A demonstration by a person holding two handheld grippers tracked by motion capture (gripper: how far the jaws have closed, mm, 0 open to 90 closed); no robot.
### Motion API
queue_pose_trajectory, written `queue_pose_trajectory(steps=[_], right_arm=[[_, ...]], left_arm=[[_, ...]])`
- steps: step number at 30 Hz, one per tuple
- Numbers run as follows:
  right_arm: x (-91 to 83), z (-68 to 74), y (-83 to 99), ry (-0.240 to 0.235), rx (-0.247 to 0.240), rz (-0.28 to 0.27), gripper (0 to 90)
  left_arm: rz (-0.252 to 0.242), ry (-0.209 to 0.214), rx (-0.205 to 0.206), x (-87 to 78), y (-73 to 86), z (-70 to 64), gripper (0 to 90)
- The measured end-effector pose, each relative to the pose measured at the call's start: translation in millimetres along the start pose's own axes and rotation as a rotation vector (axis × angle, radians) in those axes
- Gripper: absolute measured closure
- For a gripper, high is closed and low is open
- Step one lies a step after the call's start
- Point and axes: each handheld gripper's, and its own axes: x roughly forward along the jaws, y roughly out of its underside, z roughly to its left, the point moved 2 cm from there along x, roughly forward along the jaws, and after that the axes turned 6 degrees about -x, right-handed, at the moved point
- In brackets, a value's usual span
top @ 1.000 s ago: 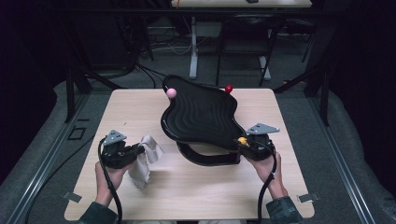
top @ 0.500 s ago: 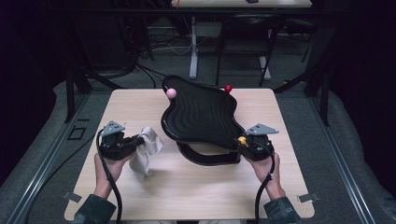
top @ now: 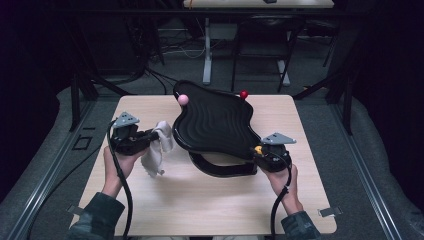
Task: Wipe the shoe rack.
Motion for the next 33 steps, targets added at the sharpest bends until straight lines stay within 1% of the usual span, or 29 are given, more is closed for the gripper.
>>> queue_pose_trajectory(steps=[2,4,6,9,12,13,15,16,18,21,27,33], right_arm=[[1.1,0.2,-0.6,-0.001,0.008,0.001,60.0],[3.2,0.8,-2.1,0.009,0.012,0.003,60.0],[4.1,0.9,-2.6,0.013,0.013,0.004,60.0],[7.0,1.4,-4.2,0.018,0.018,0.002,60.0],[9.7,1.5,-6.1,0.024,0.020,0.004,60.0],[10.4,1.5,-6.6,0.024,0.019,0.005,60.0],[11.3,1.9,-7.0,0.026,0.025,0.005,60.0],[11.4,2.0,-7.1,0.027,0.025,0.004,60.0],[11.4,1.8,-6.8,0.025,0.027,0.002,60.0],[11.4,1.9,-6.6,0.026,0.028,0.001,60.0],[11.5,1.8,-6.3,0.025,0.028,-0.001,60.0],[11.4,1.8,-6.1,0.023,0.029,-0.002,60.0]], left_arm=[[0.000,0.003,0.005,2.2,-6.9,0.5,81.5],[0.004,0.004,0.015,4.5,-14.3,1.1,81.5],[0.006,0.008,0.017,7.7,-21.9,1.8,81.5],[0.021,0.011,0.032,14.1,-33.5,2.4,81.6],[0.035,0.022,0.035,21.5,-44.5,2.5,81.6],[0.047,0.028,0.042,24.4,-47.6,2.6,81.7],[0.064,0.027,0.054,30.4,-52.8,1.7,81.7],[0.075,0.035,0.058,32.9,-55.1,1.3,81.7],[0.078,0.039,0.069,37.0,-59.3,-0.7,81.8],[0.090,0.037,0.080,43.2,-63.9,-2.7,82.0],[0.100,0.042,0.072,53.5,-65.8,-4.6,82.3],[0.097,0.053,0.075,49.7,-64.2,-5.7,82.8]])
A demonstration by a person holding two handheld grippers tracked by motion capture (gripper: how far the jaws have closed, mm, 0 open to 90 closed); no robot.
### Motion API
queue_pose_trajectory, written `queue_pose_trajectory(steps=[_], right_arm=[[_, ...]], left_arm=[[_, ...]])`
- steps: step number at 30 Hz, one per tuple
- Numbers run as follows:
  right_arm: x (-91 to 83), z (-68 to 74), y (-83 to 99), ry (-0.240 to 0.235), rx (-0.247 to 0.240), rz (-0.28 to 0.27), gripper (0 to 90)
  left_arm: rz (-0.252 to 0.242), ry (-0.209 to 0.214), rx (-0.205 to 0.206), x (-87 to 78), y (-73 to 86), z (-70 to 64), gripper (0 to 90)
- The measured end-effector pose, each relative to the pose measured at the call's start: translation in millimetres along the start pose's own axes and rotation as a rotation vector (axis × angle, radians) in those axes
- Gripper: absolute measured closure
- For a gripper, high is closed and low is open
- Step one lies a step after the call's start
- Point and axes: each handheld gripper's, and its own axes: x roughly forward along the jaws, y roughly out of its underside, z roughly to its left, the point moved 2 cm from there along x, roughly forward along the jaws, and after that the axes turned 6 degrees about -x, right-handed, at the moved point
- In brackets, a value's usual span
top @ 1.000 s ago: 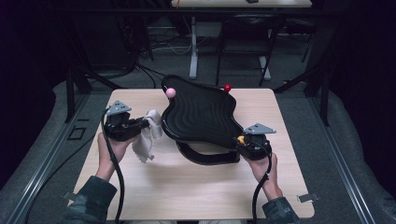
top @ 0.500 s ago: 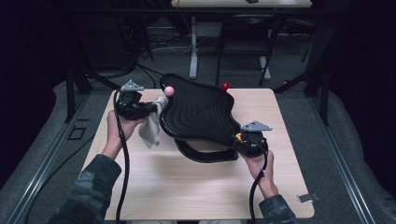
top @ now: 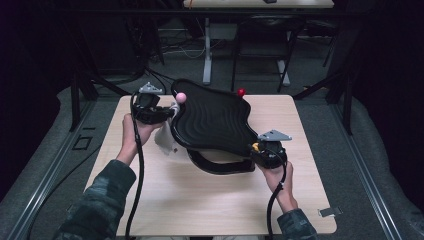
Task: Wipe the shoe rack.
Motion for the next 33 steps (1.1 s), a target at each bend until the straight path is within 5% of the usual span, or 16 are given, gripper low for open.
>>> queue_pose_trajectory(steps=[33], right_arm=[[-0.8,2.8,-0.3,0.020,0.001,0.008,60.1]], left_arm=[[-0.107,0.028,0.055,-57.5,49.5,-51.1,82.8]])
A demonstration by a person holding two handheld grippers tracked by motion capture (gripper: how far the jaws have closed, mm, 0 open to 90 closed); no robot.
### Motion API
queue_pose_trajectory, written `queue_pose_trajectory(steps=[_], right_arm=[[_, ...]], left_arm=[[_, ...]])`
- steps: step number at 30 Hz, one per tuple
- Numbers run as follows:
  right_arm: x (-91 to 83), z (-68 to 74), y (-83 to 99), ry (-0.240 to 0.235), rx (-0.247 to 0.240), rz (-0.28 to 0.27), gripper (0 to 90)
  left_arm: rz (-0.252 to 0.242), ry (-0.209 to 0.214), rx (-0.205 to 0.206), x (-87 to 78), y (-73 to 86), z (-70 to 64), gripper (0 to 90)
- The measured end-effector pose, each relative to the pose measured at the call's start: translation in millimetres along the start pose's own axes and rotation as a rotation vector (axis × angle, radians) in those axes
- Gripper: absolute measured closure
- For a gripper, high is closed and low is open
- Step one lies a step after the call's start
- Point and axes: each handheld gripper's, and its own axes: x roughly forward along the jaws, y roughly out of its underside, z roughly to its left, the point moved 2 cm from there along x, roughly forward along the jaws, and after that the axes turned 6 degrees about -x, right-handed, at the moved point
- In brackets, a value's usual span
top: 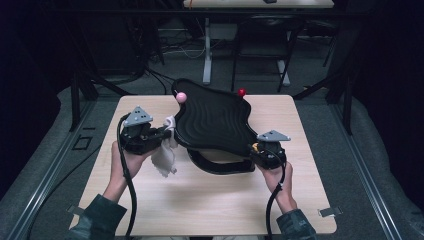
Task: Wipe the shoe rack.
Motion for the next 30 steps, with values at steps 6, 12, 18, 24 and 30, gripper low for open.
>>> queue_pose_trajectory(steps=[6,12,18,24,30], right_arm=[[0.1,-0.1,0.0,0.000,-0.002,-0.001,60.1],[0.1,-0.3,0.0,-0.001,-0.002,-0.002,60.1],[-0.2,-0.7,0.1,-0.003,-0.005,0.002,60.1],[0.3,-0.8,0.1,-0.010,-0.006,-0.005,60.1],[0.7,-1.6,0.4,-0.018,-0.004,-0.009,60.1]], left_arm=[[-0.004,0.010,0.018,-2.8,7.1,-10.7,82.8],[-0.001,0.035,0.025,-2.4,12.2,-21.5,82.8],[0.007,0.058,0.035,-0.4,14.6,-27.0,82.8],[0.009,0.056,0.034,-0.7,11.1,-21.9,82.7],[-0.003,0.054,0.008,-1.8,4.9,-5.9,82.3]])
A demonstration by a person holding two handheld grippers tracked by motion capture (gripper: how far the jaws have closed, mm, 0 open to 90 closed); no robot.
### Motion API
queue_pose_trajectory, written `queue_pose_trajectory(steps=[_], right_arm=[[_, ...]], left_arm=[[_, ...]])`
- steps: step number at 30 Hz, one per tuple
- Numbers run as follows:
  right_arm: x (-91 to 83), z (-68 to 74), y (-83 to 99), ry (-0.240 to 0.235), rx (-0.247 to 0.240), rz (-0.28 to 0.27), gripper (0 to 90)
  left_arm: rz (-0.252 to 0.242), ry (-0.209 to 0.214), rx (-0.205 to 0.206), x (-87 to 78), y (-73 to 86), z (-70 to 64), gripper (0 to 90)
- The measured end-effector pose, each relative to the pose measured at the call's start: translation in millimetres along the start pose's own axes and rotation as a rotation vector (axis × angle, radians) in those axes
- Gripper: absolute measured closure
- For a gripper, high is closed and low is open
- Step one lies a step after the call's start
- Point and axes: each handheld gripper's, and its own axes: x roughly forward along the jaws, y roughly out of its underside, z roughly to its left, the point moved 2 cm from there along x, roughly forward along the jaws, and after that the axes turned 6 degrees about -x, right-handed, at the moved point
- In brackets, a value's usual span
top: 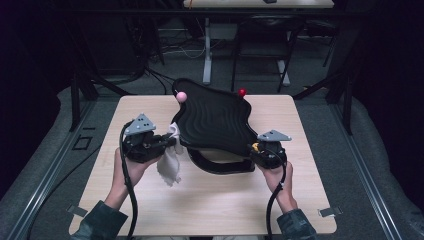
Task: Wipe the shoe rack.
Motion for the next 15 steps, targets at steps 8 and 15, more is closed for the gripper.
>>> queue_pose_trajectory(steps=[8,15], right_arm=[[0.4,-0.9,-0.1,-0.006,0.003,0.000,60.1],[0.5,-0.8,-0.1,-0.006,0.004,0.001,60.1]], left_arm=[[0.004,0.008,-0.037,7.4,-12.1,27.4,82.0],[0.032,-0.005,-0.049,18.5,-21.0,45.9,82.4]])
